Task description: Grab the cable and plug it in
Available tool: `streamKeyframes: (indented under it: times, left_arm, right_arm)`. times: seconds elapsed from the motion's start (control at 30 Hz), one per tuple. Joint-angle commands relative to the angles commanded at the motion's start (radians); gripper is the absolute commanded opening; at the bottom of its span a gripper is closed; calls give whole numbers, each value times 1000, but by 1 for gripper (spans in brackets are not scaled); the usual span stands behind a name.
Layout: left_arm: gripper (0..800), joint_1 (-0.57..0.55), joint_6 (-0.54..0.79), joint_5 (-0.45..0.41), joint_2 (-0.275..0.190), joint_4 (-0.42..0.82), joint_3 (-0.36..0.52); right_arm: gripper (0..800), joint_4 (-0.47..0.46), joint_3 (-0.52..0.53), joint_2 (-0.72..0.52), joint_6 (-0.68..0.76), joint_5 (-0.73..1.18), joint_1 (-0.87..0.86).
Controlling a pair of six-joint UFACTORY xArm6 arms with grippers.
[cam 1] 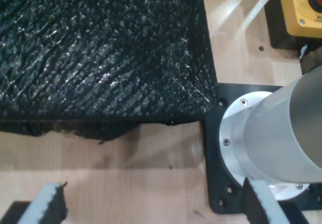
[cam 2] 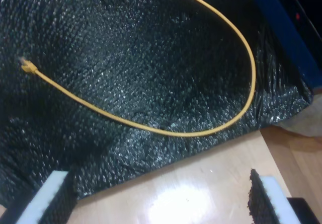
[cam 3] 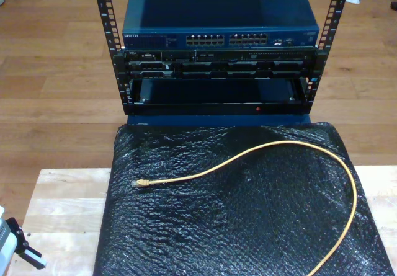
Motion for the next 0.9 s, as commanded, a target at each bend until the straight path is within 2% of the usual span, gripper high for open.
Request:
streamKeyframes:
  times: [0.47,0.67,0.9]
  left_arm:
    - [800,-52,-75,-5,2,-2,-2]
    - [800,-54,-74,-6,43,-2,5]
    - [800,-52,-75,-14,46,-2,6]
  right_arm:
    - [799,-31,5,-3,256,-232,437]
    - [799,-147,40,26,364,-400,667]
    - [800,-270,48,141,479,-542,921]
